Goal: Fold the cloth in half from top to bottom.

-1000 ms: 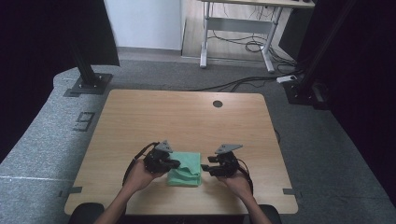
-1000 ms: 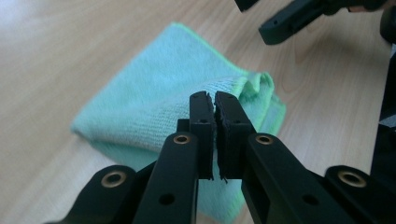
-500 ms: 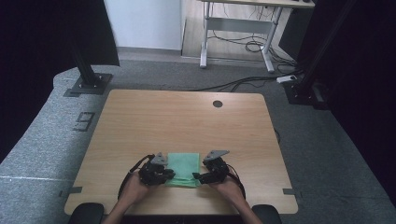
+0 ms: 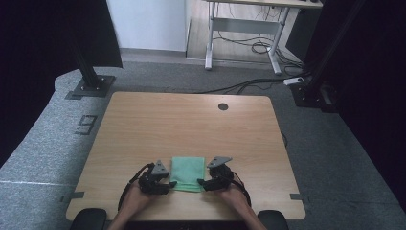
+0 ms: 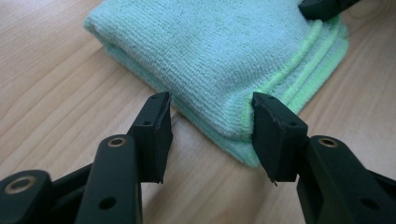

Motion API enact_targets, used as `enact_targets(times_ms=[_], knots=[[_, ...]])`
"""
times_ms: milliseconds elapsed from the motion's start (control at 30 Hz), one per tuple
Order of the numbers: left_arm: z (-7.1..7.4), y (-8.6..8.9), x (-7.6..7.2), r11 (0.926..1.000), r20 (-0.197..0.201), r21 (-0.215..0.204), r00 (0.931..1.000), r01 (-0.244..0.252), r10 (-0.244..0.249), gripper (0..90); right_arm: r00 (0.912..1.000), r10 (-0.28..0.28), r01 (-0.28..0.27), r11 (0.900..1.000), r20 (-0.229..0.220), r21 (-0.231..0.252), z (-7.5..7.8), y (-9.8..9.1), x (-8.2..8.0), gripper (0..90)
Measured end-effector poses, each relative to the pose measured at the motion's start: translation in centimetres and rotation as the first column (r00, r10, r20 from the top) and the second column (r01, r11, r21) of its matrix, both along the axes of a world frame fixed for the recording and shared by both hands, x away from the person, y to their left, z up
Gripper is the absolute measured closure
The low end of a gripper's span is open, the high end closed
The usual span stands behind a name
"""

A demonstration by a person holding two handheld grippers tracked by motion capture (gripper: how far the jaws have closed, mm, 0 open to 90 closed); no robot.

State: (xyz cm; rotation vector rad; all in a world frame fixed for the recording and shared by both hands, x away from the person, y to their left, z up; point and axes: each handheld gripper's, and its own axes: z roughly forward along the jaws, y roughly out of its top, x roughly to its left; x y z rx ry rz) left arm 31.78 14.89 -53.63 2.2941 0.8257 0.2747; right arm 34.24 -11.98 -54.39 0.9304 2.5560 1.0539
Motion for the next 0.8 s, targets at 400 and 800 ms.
enact_targets(times_ms=[400,800], knots=[[0.3,0.3,3.4,0.9919,-0.025,-0.103,0.9971,-0.074,0.072,45.3,0.9978,-0.064,0.064,0.9978,-0.016,0.016,0.4,-0.5,2.9,39.0],[0.6,-0.1,2.6,0.9973,-0.035,-0.068,0.9991,-0.026,0.024,62.0,0.9979,0.055,-0.054,0.9984,-0.034,0.018,1.6,0.6,0.5,65.0]])
